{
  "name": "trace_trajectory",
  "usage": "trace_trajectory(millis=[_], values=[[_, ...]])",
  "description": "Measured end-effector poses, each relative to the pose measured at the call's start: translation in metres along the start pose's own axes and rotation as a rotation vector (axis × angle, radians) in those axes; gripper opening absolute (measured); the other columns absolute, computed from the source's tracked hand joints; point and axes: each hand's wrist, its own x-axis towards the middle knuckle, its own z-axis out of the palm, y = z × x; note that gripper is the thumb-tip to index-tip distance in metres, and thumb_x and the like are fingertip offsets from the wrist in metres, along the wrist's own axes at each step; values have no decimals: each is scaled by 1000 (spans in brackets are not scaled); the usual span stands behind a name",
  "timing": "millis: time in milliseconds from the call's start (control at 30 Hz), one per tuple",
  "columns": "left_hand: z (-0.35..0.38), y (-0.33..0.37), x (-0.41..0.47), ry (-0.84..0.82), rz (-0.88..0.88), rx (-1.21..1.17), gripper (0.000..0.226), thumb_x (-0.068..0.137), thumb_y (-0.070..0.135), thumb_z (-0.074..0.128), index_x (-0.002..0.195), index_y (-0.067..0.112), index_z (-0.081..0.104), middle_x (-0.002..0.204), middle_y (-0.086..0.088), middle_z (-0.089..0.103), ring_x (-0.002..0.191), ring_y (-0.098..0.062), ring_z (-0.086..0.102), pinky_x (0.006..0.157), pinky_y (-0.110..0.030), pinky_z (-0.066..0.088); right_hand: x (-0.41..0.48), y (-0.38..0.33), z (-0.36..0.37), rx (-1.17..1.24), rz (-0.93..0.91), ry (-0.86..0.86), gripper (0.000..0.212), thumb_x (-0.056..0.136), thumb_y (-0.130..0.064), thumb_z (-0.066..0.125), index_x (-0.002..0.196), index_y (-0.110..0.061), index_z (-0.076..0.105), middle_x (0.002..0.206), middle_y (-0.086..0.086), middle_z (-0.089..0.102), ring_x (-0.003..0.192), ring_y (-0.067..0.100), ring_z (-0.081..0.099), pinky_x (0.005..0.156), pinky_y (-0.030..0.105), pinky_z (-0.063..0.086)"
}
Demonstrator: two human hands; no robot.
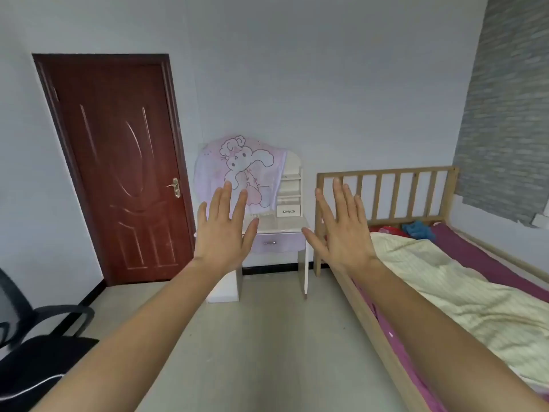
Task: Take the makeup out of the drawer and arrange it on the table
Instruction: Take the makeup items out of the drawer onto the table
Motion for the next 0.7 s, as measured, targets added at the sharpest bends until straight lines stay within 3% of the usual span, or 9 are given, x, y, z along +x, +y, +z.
trace_trajectory(millis=[133, 367, 500, 700], values=[[53, -17, 9, -57, -15, 53, 64, 101, 50, 29, 151, 11, 36, 158, -23, 26, 144, -41, 27, 110, -60, 31, 9, 7, 65, -40, 33, -77, 83, 98, -68, 29, 161, -20, 3, 167, 19, -5, 154, 37, -1, 124, 54, 8], [212, -85, 32, -203, -89, 36, 66, 100, 54, 26, 152, 14, 36, 159, -23, 25, 145, -43, 24, 111, -64, 26, 48, 4, 238, -77, -6, -254, 83, 97, -70, 24, 161, -20, 7, 166, 21, 1, 154, 39, 6, 124, 53, 8], [284, -127, 84, -299, -113, -3, 67, 100, 55, 23, 153, 15, 33, 160, -22, 22, 147, -42, 21, 113, -63, 24, 101, 8, 318, -100, -21, -395, 83, 97, -71, 19, 160, -19, 14, 165, 22, 10, 152, 39, 14, 124, 54, 10], [378, -169, 183, -366, -98, -27, 70, 99, 56, 15, 154, 15, 29, 162, -20, 18, 148, -39, 19, 114, -62, 22, 188, 39, 409, -47, 68, -394, 84, 97, -69, 30, 161, -19, 7, 167, 19, 2, 154, 38, 9, 123, 53, 16]])
